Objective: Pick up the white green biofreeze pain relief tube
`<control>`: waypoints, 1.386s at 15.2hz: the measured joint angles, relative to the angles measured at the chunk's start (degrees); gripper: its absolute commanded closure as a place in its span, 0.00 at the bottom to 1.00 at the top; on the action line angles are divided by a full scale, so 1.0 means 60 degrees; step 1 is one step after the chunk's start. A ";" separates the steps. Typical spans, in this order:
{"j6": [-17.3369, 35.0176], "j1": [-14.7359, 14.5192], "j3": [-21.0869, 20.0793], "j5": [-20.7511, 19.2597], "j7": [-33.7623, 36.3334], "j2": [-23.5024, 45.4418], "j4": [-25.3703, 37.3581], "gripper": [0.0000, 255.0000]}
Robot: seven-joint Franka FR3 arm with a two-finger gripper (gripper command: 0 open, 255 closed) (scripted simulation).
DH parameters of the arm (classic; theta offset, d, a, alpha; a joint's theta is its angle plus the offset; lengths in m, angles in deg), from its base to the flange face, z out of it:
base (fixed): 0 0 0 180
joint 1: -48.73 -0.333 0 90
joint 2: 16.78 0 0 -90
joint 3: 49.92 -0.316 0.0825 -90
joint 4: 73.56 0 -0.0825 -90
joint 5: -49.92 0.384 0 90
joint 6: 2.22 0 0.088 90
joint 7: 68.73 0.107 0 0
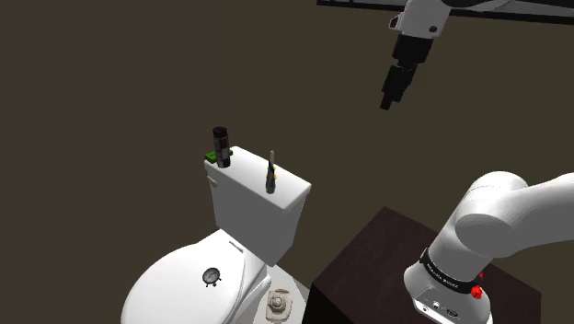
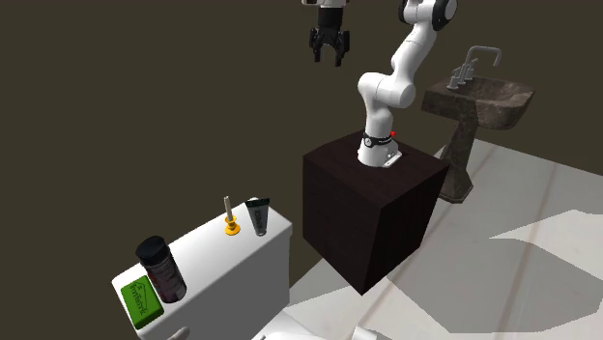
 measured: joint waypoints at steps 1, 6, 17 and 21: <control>0.0000 0.0000 0.0000 0.0000 0.0000 0.0000 0.0000 0.00; 0.1419 0.0060 -0.0511 0.0236 0.0904 0.0274 -0.0890 0.00; 0.5568 0.0333 -0.1919 0.0416 0.3462 0.2747 -0.1838 0.00; 0.7007 0.0562 -0.2439 0.0137 0.4543 0.4035 -0.1762 0.00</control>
